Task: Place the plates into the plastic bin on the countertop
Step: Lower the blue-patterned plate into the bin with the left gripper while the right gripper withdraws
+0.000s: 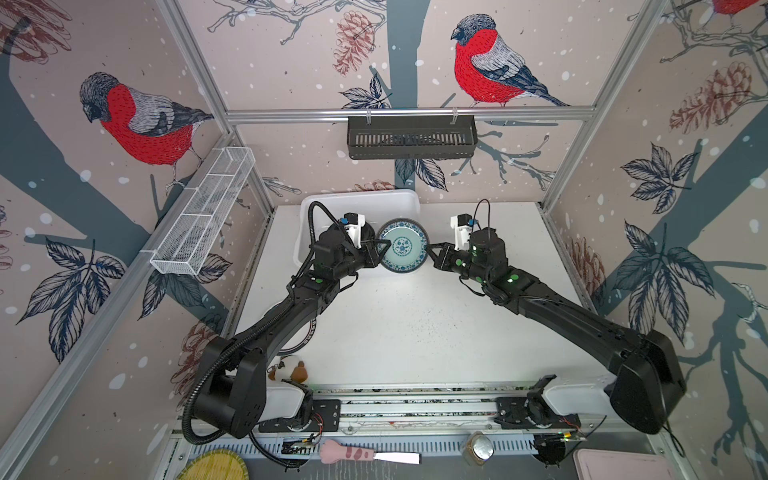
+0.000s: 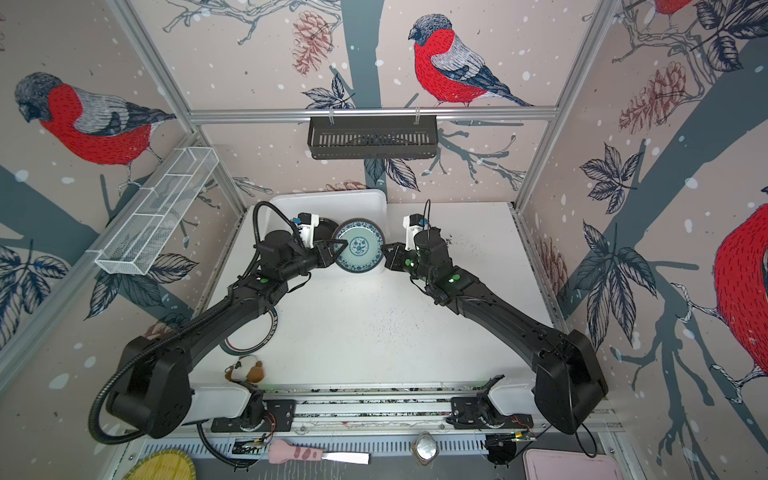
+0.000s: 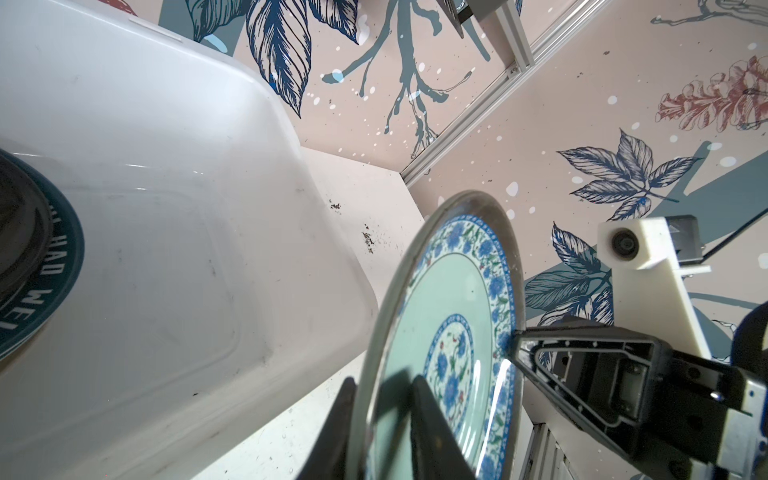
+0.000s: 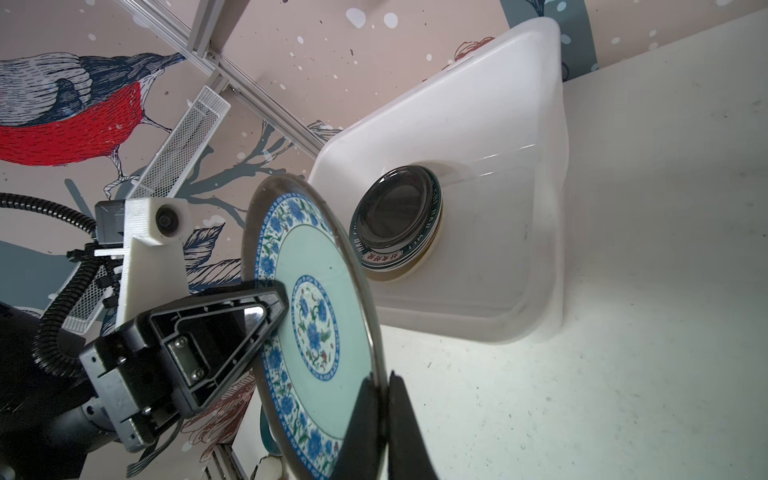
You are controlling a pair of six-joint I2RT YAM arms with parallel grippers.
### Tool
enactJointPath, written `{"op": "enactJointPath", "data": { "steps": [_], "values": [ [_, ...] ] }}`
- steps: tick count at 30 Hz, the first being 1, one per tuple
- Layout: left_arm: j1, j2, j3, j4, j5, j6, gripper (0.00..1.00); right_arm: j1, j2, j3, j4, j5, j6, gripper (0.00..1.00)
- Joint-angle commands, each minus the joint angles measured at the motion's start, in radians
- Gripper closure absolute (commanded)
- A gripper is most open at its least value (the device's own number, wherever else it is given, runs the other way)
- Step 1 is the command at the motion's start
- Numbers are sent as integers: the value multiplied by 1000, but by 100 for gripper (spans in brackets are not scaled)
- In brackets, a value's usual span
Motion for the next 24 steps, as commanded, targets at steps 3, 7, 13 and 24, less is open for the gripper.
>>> {"op": "enactJointPath", "data": {
  "steps": [3,7,13,24],
  "values": [
    [-1,41,35,75,27,-10,96,2,-7,-3,65,-15,-16,91],
    [-2,64,48,75,33,-22,100,0,-13,-9,64,1,-24,90],
    [-2,63,50,64,29,-17,100,-5,-11,-18,68,6,-28,79],
    [-1,56,70,4,-16,8,100,-17,-16,-39,68,5,-30,17]
  ]
}}
